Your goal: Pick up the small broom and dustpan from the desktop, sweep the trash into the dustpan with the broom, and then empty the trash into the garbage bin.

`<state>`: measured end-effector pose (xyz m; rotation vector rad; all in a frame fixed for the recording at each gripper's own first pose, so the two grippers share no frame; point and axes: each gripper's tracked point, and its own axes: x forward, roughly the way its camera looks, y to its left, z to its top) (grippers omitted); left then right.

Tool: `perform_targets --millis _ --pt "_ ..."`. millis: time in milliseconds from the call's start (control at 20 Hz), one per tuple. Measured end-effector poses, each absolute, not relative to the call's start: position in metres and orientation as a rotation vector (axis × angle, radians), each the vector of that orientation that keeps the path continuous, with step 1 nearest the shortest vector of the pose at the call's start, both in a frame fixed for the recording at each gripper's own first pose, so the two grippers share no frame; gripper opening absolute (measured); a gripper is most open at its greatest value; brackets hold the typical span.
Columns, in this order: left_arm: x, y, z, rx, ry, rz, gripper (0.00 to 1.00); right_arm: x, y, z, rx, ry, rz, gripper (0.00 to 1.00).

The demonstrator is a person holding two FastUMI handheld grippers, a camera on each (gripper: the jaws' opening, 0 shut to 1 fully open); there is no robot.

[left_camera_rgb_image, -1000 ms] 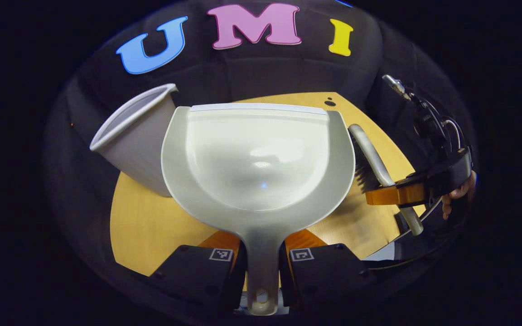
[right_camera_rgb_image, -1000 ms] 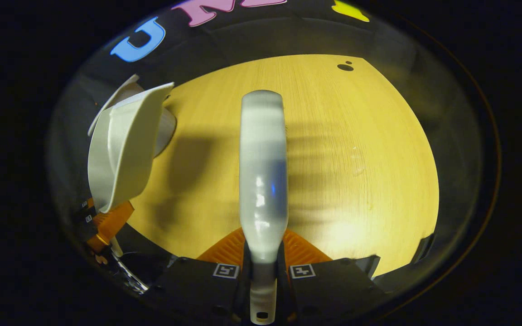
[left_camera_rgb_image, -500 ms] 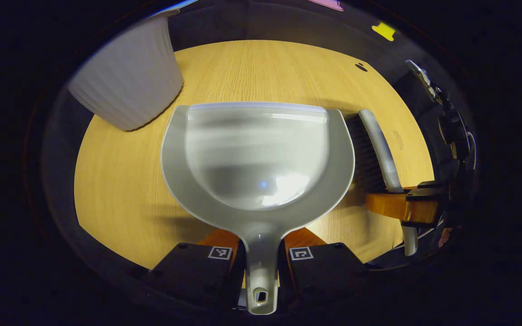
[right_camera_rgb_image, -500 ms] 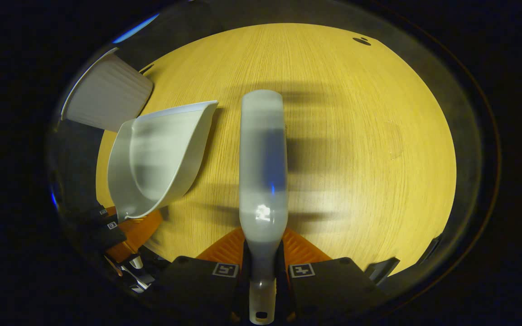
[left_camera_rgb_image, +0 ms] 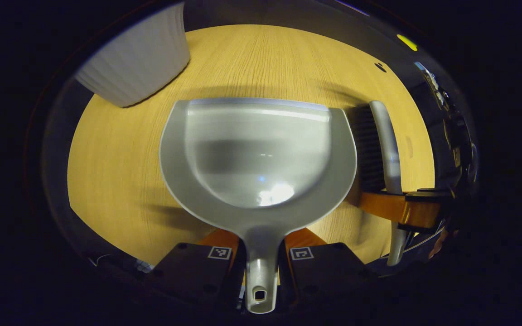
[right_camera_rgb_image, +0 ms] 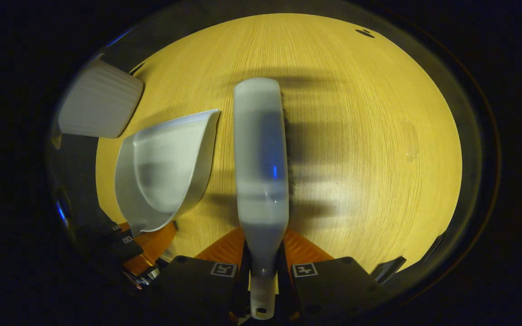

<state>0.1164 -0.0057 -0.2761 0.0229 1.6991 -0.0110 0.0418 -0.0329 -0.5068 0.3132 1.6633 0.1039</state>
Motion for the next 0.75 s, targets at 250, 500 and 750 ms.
perform_targets --millis 250,500,750 --pt "0.122 -0.009 -0.262 0.011 1.659 -0.054 0.41 0.055 -0.039 -0.48 0.362 1.574 0.108 0.59" --pt "0.126 -0.018 -0.204 -0.099 1.544 -0.046 0.8 0.079 -0.053 -0.423 0.383 1.392 0.11 0.95" --pt "0.143 -0.02 -0.129 -0.043 1.369 -0.077 0.8 0.119 -0.063 -0.33 0.402 1.123 0.101 0.94"
